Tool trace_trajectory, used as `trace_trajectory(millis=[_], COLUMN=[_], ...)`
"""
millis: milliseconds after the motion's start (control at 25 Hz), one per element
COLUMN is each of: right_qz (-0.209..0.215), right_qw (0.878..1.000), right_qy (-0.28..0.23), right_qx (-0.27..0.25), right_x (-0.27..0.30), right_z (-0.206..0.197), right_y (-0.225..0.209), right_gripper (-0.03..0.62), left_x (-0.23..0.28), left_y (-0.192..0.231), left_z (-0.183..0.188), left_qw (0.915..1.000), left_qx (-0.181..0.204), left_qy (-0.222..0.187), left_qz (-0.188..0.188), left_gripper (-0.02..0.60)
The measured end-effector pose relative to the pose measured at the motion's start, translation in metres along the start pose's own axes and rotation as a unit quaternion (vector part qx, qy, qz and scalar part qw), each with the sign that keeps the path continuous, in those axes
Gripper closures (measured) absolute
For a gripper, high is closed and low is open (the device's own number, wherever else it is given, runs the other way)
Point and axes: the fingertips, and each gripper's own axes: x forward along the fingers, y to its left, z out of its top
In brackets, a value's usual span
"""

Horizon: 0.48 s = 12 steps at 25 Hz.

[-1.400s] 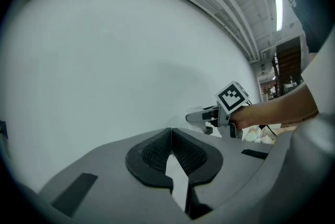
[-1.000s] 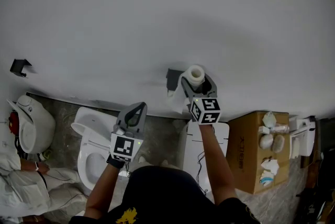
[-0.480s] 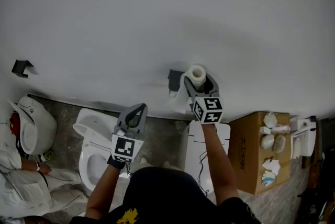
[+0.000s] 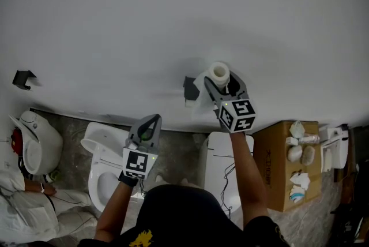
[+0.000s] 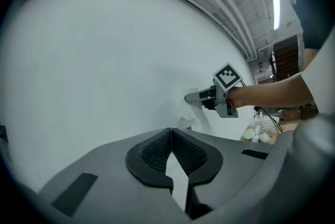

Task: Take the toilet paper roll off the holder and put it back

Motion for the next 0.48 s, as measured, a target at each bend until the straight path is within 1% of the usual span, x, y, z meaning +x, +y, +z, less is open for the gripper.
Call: trace_trajectory(millis=[120, 240, 480], right_qz=[0.005, 0.012, 0.024], right_qw=[1.000, 1.000, 0.999], right_qy=[-0.011, -0.020, -0.030], right_qx=[-0.008, -0.006, -0.007], right_x=[-0.006, -0.011, -0.039], right_z=[0.018, 0.027, 0.039], right_y=[0.002, 0.003, 0.008], right_gripper=[0.296, 0.297, 0.298], left_x=[0.000, -0.003, -0.016], left_y=[-0.001, -0.005, -0.028], left_z=[0.003, 0.007, 0.009], left_qw=[1.0000, 1.0000, 0.9999], left_qx=[0.000, -0.005, -0.008], left_qy=[-0.004, -0.008, -0.002], left_qz=[-0.001, -0.002, 0.007], left_gripper=[0.563, 0.563, 0.563])
